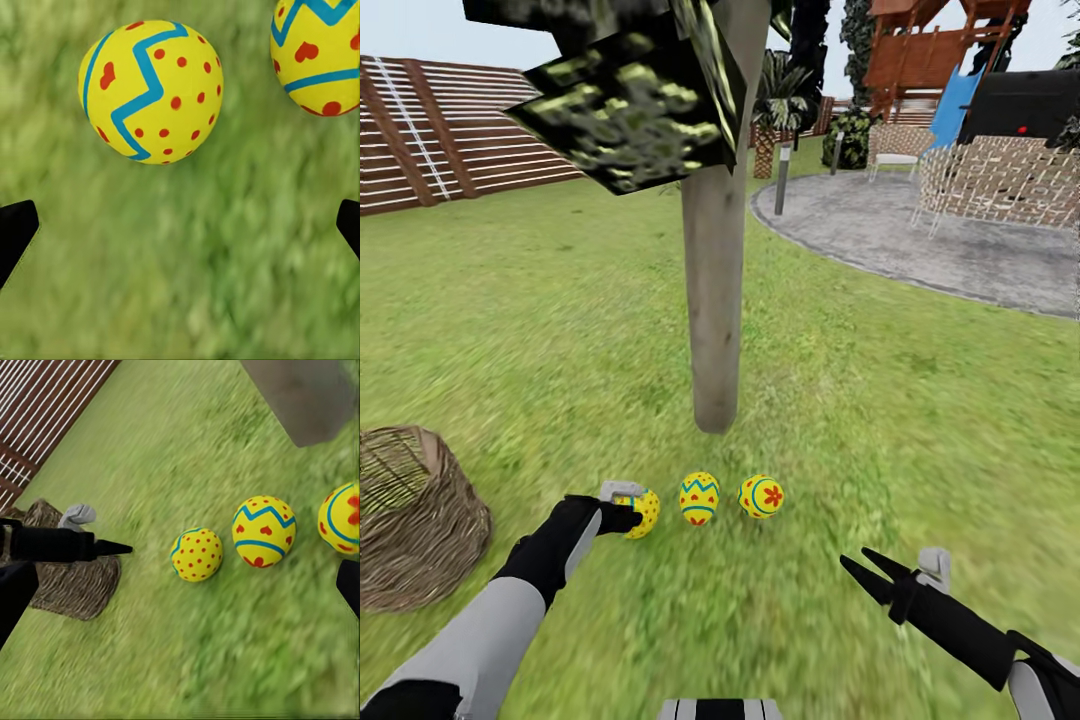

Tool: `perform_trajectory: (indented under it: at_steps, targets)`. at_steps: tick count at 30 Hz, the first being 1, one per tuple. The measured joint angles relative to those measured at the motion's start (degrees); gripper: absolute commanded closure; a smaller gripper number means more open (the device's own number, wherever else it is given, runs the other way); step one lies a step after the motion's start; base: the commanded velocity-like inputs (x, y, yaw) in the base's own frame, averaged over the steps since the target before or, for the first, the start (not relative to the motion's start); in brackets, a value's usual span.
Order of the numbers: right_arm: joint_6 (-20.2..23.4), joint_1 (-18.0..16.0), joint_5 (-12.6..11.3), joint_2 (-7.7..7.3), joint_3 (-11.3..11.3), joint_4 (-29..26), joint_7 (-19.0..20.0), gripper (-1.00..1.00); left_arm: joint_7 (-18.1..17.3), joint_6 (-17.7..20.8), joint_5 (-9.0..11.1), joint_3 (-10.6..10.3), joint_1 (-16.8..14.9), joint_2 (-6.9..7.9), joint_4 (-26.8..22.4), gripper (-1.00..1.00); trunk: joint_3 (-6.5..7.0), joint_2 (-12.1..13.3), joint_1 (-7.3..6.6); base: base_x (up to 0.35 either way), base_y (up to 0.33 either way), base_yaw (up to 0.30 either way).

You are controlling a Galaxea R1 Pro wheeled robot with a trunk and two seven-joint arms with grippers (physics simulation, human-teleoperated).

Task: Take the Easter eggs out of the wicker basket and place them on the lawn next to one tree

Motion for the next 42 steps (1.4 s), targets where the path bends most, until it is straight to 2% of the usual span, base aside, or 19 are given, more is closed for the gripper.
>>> perform_trajectory:
  at_steps: [4, 23, 33, 42]
  targets:
    - [0.03, 0.0, 0.16, -0.02, -0.03, 1.29, -1.04, -1.0, 0.0, 0.01, 0.01, 0.01, -0.05, 0.02, 0.4, -1.0, 0.89, 0.05, -0.1, 0.0, 0.0, 0.0]
    - [0.06, 0.01, 0.2, 0.05, -0.13, 1.77, -0.74, -1.0, 0.01, 0.17, 0.04, 0.01, -0.03, -0.07, 0.72, -1.0, 5.1, 0.31, -0.59, -0.004, 0.0, 0.0]
    - [-0.22, 0.0, 1.06, 0.39, 0.0, 4.16, -3.25, -1.0, -0.02, 0.85, 0.16, -0.03, -0.05, -0.43, 3.1, -1.0, 7.32, 0.44, -0.85, -0.044, 0.0, 0.0]
    - [-0.23, 0.02, 1.1, 0.38, 0.01, 4.29, -3.4, -1.0, -0.06, 0.89, 0.17, 0.04, -0.05, -0.46, 3.24, -1.0, 9.31, 0.57, -1.05, -0.221, 0.0, 0.0]
